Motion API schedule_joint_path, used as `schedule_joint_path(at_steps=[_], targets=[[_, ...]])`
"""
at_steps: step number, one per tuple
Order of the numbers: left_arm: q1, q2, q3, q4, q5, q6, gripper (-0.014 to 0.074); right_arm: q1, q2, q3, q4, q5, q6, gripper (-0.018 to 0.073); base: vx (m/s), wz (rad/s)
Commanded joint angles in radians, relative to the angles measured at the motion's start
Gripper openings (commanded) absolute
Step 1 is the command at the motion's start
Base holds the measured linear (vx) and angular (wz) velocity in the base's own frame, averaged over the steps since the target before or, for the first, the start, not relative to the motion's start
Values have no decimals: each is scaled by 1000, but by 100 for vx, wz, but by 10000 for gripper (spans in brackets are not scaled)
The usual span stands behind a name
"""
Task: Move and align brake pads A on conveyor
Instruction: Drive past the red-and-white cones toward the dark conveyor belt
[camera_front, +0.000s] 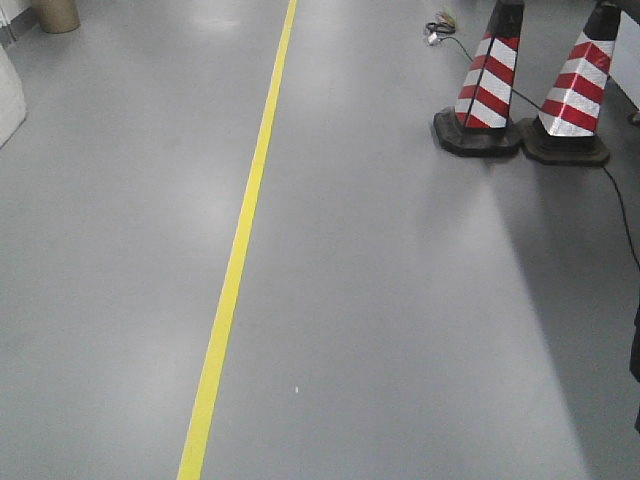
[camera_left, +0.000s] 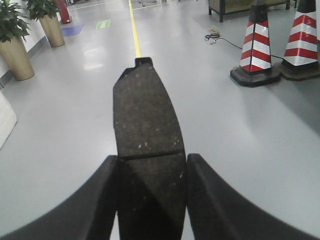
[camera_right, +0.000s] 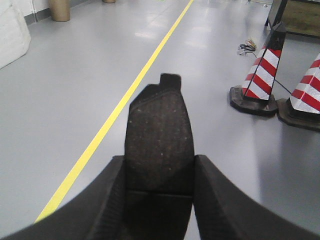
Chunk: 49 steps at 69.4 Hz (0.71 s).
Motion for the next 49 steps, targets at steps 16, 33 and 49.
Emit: schedule_joint_path(at_steps=[16, 33, 49], targets=[[-7, 4, -31, -11, -101, -2, 183, -1, 7, -31, 1, -98, -10, 97, 75, -2], [-7, 4, -31, -11, -101, -2, 183, -1, 6, -31, 1, -97, -10, 97, 73, -3], [-7, 4, -31, -11, -101, -2, 183, -1, 6, -31, 1, -97, -10, 97, 72, -7]])
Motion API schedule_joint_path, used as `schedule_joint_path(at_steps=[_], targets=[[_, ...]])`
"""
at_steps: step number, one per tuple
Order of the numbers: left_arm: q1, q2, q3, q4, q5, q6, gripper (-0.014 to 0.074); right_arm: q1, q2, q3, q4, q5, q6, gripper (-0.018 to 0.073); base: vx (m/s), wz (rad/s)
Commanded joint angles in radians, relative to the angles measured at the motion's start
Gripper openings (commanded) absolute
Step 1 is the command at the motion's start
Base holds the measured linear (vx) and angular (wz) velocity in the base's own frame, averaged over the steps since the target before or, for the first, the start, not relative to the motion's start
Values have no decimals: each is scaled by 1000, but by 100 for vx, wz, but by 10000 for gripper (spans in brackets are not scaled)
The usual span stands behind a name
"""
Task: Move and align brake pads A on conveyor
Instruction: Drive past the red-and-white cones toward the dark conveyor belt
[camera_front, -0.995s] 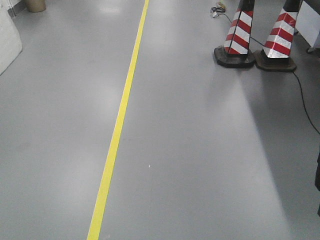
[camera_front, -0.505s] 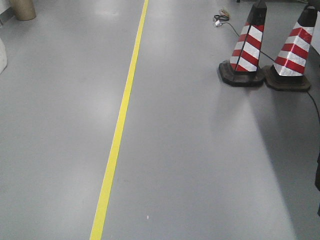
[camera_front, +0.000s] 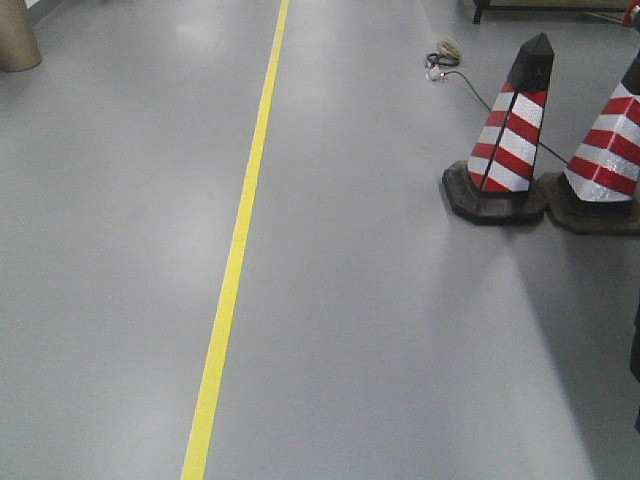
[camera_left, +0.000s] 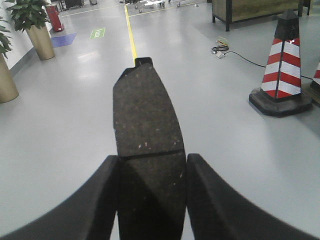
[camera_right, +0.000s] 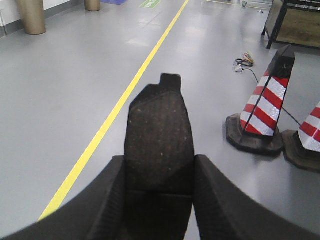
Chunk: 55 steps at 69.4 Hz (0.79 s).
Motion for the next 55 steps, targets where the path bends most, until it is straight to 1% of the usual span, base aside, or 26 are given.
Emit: schedule_joint_path(at_steps=[1, 55], targets=[[-7, 4, -31, -11, -101, -2, 183, -1, 6, -31, 1, -97, -10, 97, 71, -6], [-7, 4, -31, -11, -101, -2, 183, -1, 6, -31, 1, -97, -11, 97, 67, -4]])
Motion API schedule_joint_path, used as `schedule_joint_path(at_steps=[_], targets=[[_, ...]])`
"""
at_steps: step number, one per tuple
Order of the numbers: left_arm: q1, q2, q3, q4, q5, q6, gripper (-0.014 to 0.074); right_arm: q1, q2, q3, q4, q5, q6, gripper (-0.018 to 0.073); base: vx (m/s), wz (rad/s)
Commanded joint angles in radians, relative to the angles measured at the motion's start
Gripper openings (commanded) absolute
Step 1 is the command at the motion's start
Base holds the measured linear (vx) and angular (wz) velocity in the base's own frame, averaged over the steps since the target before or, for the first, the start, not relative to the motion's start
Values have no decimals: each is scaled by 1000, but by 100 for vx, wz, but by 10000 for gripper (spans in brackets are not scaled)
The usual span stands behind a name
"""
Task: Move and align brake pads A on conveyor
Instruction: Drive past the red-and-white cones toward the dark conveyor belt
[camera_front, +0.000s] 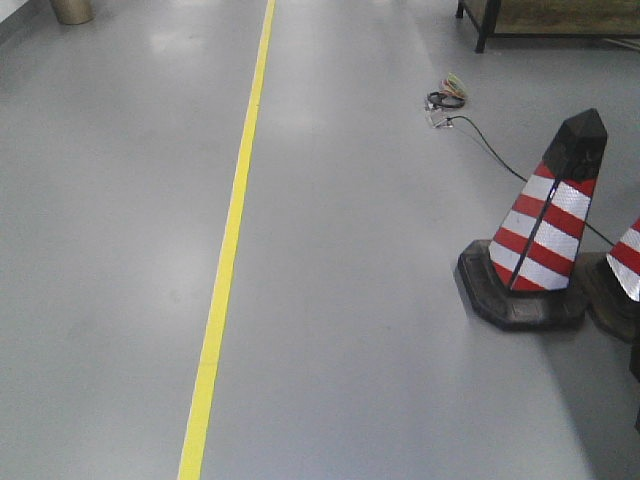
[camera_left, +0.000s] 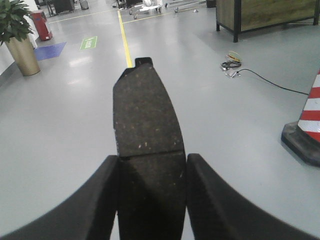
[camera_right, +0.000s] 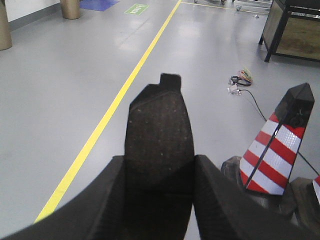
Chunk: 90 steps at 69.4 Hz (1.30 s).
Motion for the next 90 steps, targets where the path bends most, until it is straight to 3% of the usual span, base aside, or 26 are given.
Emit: schedule_joint_path(at_steps=[1, 62, 90], targets=[[-7, 4, -31, -11, -101, -2, 183, -1, 6, -31, 1, -97, -11, 97, 63, -7], [-7, 4, -31, -11, -101, -2, 183, -1, 6, -31, 1, -98, -11, 97, 54, -11], [-7, 4, -31, -11, -101, -2, 183, -1, 6, -31, 1, -98, -10, 97, 39, -44]])
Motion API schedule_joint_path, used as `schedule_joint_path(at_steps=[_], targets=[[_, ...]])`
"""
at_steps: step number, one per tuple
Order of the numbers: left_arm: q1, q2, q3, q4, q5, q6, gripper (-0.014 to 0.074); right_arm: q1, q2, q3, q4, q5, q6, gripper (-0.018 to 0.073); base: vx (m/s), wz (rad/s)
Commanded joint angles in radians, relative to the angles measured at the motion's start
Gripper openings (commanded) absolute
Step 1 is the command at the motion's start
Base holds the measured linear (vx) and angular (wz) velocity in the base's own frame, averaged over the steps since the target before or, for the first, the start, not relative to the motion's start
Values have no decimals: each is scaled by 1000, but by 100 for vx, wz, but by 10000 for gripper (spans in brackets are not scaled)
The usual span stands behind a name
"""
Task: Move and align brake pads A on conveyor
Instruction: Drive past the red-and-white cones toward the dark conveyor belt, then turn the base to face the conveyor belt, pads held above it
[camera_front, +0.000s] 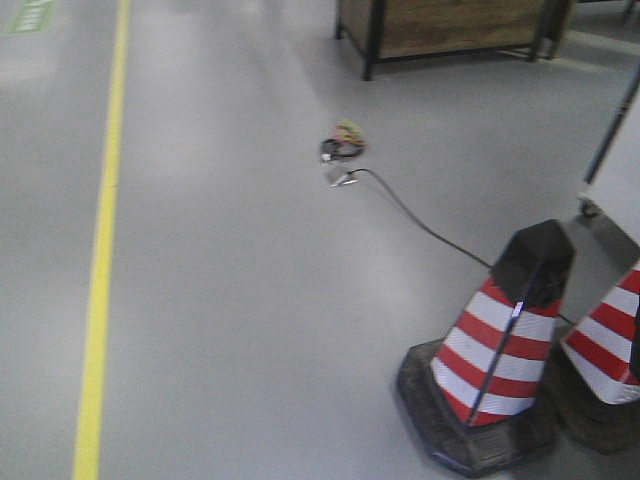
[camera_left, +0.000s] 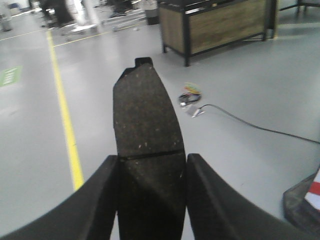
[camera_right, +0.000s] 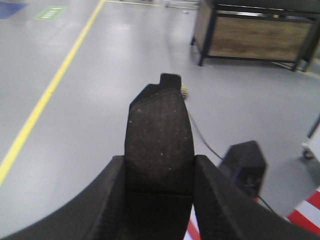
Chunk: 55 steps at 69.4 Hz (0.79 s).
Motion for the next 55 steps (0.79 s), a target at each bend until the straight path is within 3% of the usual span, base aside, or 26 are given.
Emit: schedule_joint_path(at_steps=[1, 55], targets=[[-7, 4, -31, -11, -99, -2, 183, -1, 6, -31, 1, -98, -10, 97, 35, -67], [-7, 4, -31, -11, -99, -2, 183, -1, 6, -31, 1, -97, -10, 97, 30, -73]])
